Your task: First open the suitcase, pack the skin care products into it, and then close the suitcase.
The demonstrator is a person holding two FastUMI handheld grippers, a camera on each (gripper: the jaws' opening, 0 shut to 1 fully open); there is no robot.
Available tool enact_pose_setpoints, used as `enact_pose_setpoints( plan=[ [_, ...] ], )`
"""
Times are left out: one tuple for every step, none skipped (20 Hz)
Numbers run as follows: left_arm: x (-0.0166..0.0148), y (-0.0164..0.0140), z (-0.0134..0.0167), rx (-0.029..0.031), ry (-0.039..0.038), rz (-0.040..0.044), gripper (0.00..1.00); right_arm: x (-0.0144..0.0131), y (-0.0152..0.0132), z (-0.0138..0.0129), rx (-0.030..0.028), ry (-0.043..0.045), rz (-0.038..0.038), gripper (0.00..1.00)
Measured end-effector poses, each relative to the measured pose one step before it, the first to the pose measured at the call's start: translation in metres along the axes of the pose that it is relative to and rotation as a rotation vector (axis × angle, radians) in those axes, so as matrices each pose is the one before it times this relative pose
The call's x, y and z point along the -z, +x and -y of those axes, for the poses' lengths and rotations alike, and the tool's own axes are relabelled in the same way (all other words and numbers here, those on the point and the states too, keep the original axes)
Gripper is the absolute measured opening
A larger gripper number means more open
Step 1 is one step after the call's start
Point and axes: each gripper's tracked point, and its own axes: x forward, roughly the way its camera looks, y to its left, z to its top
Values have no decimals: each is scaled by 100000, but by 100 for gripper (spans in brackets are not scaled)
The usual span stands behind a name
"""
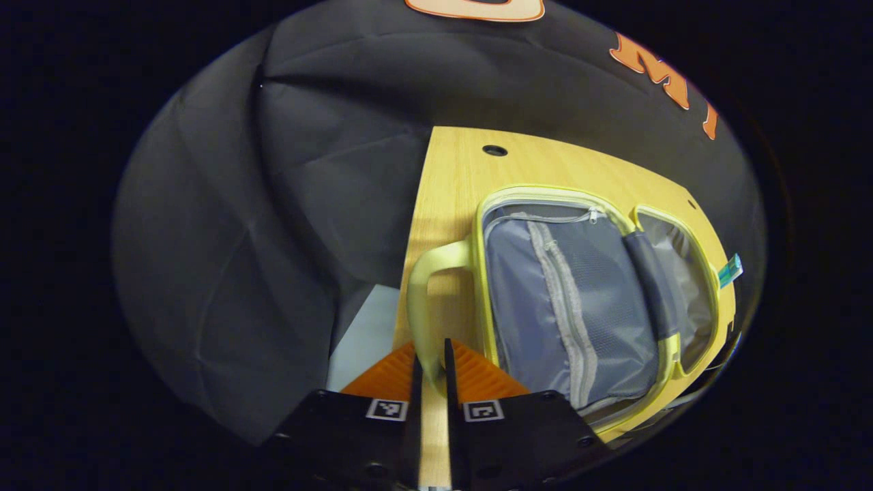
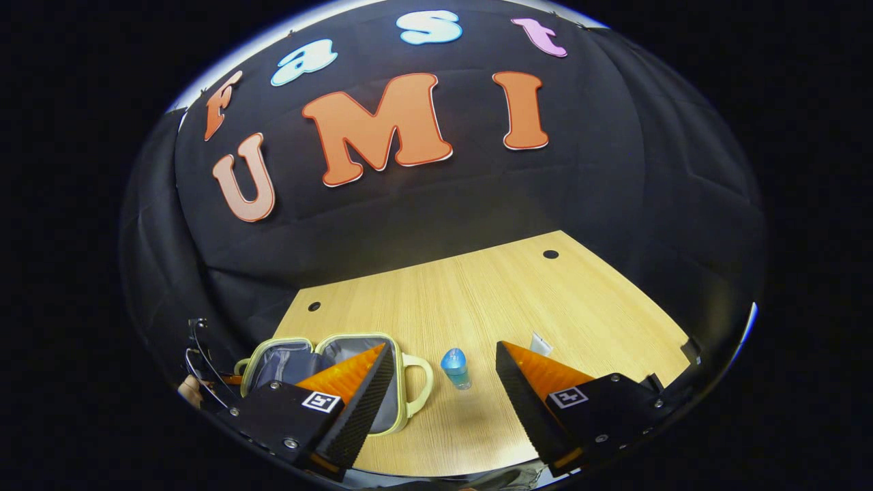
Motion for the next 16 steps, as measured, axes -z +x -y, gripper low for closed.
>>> enact_pose_setpoints(
  plan=[
    [246,-62,-672,-2992,1371,-1610,28,80,106,355,810,-129,245,95],
    [-3,-156,202,-612,265,45,38,-37,46,314,510,-575,471,95],
    [-200,-8,-103,-1761,357,730,39,3,-10,368,835,-857,-117,95],
    [-268,-271,-649,-3211,1573,727,46,-42,-52,461,587,-657,273,95],
    [-283,-564,-292,-2645,1652,1461,52,-105,-18,322,427,-332,575,95],
    [-818,-791,37,-1193,1707,2911,64,-151,32,273,123,-443,420,95],
    [-742,-798,339,-943,2230,3094,75,-64,5,238,-30,-410,345,95],
    [-964,-1010,279,-1060,2501,3278,87,-132,34,250,-278,-294,277,95],
    [-1453,-1246,236,-1699,1933,3786,99,-18,48,213,-487,-285,270,95],
    [-1646,-1377,359,-1414,1385,4164,99,-137,46,212,-376,-318,378,95],
    [-2057,-1775,591,-1390,17,6436,99,-77,-25,298,-305,-598,523,95],
    [-2631,-1623,1095,867,-1458,8868,99,-216,16,262,-322,-991,956,96],
    [-2871,-1500,1541,2273,-1933,7499,99,-384,36,360,-123,-1482,1413,96],
    [-2791,-1399,1520,1106,-1892,7305,98,-357,84,469,343,-1649,1456,95],
    [-2717,-1173,1610,693,-1326,6369,98,-315,47,526,125,-1461,1244,95],
    [-2641,-859,1684,-306,-1665,5592,98,-358,67,490,-186,-1239,1156,95]
  ],
)
